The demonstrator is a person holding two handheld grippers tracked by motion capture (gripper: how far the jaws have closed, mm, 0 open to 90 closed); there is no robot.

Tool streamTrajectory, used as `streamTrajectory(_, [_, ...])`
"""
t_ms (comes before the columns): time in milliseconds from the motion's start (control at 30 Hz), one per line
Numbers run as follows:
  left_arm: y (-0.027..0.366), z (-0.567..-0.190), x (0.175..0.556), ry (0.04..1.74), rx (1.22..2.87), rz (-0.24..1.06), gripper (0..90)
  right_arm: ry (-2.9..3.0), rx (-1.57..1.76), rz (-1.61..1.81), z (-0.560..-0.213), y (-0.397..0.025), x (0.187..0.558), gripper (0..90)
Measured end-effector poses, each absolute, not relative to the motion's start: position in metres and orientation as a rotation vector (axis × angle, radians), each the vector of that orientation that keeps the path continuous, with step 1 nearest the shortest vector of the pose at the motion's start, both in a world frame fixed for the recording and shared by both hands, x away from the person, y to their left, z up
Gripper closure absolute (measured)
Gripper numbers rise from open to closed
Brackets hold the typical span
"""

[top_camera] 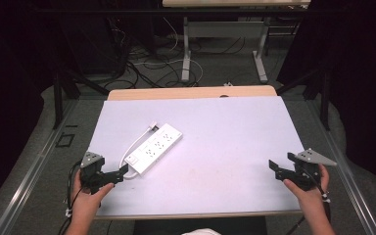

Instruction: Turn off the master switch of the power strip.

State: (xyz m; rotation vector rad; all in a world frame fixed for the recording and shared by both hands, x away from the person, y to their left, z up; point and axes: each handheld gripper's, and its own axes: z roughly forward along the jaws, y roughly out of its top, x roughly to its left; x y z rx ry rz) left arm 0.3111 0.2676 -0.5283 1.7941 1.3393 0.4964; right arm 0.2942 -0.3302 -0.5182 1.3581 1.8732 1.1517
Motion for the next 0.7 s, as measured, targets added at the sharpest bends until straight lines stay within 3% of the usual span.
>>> streamTrajectory(267, [0.264, -0.531, 0.311, 1.335, 1.820, 0.505, 2.0, 1.915, 1.361, 1.103, -0.539, -0.330, 0.294, 21.4])
streamTrajectory(700, [0.257, -0.519, 0.308, 1.330, 1.834, 0.493, 2.7, 1.945, 1.329, 1.103, -0.542, -0.325, 0.292, 21.3])
